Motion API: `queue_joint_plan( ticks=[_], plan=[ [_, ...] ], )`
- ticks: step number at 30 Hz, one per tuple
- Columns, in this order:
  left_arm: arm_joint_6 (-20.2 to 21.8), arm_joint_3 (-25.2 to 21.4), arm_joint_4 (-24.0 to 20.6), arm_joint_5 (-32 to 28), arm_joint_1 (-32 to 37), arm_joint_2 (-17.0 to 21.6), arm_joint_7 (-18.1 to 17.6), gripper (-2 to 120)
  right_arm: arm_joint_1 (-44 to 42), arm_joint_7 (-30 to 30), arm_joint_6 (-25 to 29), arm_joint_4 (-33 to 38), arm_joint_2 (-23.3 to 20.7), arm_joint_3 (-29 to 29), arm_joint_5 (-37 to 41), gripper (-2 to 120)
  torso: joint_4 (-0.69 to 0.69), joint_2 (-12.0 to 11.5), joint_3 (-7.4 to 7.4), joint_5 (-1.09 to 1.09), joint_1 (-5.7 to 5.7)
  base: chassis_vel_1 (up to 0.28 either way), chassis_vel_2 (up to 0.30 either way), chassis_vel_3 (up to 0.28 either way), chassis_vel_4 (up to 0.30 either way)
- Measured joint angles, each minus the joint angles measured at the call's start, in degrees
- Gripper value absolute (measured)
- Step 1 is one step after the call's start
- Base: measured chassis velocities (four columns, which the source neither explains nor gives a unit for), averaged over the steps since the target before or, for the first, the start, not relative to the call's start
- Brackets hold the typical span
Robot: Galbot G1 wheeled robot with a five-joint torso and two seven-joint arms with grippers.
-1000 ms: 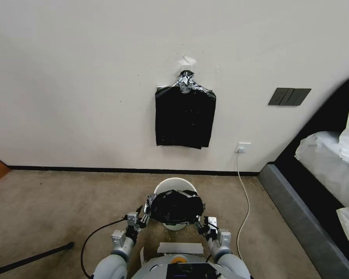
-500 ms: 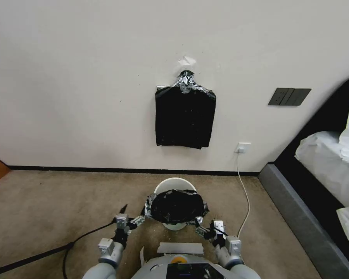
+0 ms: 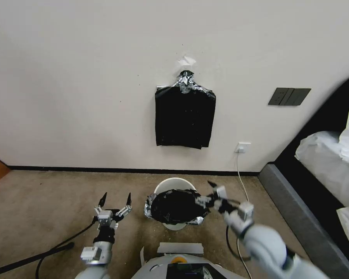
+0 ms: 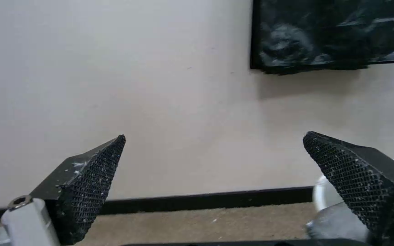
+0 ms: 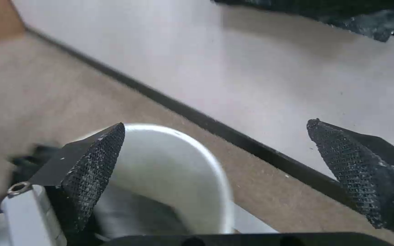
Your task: Place a trash bag onto the trash bin.
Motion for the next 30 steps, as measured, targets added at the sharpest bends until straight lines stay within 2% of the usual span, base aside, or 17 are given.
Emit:
queue_joint_plan(
  ticks=[1,3,4,5,8,9,10,12,16,25,29,30],
  plan=[
    [0.00,0.00,0.00,0.00,0.00,0.00,0.00,100,0.00,0.00,0.00,0.00,0.00,0.00,0.00,100,0.00,0.00,0.00,0.00,0.00,0.000,0.000,0.000,0.000],
    [-0.58,0.05,-0.18,1.22,1.51,-0.93,0.30,100,7.51,-4.48,-1.52,-4.76,-1.01,-6.03,0.13,100,0.04,0.00,0.00,0.05,0.00,0.000,0.000,0.000,0.000],
    [-1.06,-0.12,-0.38,1.75,2.32,-1.58,0.48,100,11.78,-6.58,-1.98,-7.48,-1.13,-10.12,0.06,100,0.13,0.00,0.00,0.04,0.00,0.000,0.000,0.000,0.000],
    [-1.06,-0.12,-0.38,1.75,2.32,-1.58,0.48,100,11.78,-6.58,-1.98,-7.48,-1.13,-10.12,0.06,100,0.13,0.00,0.00,0.04,0.00,0.000,0.000,0.000,0.000],
    [-2.33,-0.85,-0.61,2.56,3.79,-2.61,0.77,100,22.73,-9.96,-2.38,-15.26,0.23,-20.53,-0.45,100,0.11,0.00,0.00,0.04,0.00,0.000,0.000,0.000,0.000],
    [-2.33,-0.85,-0.61,2.56,3.79,-2.61,0.77,100,22.73,-9.96,-2.38,-15.26,0.23,-20.53,-0.45,100,0.11,0.00,0.00,0.04,0.00,0.000,0.000,0.000,0.000],
    [-2.59,-1.08,-0.79,2.58,4.07,-2.78,0.96,100,26.02,-11.06,-2.38,-18.04,1.29,-23.70,-0.92,100,0.10,0.00,0.00,0.03,0.00,0.000,0.000,0.000,0.000],
    [-2.70,-1.20,-0.96,2.57,4.27,-2.83,1.16,100,27.57,-11.64,-2.38,-19.61,1.96,-25.25,-1.07,100,0.09,0.00,0.01,0.03,0.00,0.000,0.000,0.000,0.000],
    [-2.76,-1.28,-1.97,2.67,4.54,-3.35,1.90,100,33.49,-14.57,-1.42,-26.82,3.90,-33.23,-1.12,100,0.08,0.00,0.00,0.04,0.01,0.000,0.000,0.000,0.000],
    [-2.29,-1.35,-2.74,3.16,4.59,-4.56,2.15,100,37.81,-18.54,0.29,-32.81,6.14,-38.32,-0.35,97,0.09,0.00,0.00,0.03,0.00,0.000,0.000,0.000,0.000],
    [-2.11,-2.08,-3.27,2.88,4.86,-4.85,2.15,100,39.17,-19.43,0.78,-34.64,7.84,-40.79,-1.42,80,0.08,0.00,0.00,0.03,0.00,0.000,0.000,0.000,0.000],
    [-2.11,-2.08,-3.27,2.88,4.86,-4.85,2.15,100,39.17,-19.43,0.78,-34.64,7.84,-40.79,-1.42,80,0.08,0.00,0.00,0.03,0.00,0.000,0.000,0.000,0.000]
  ],
)
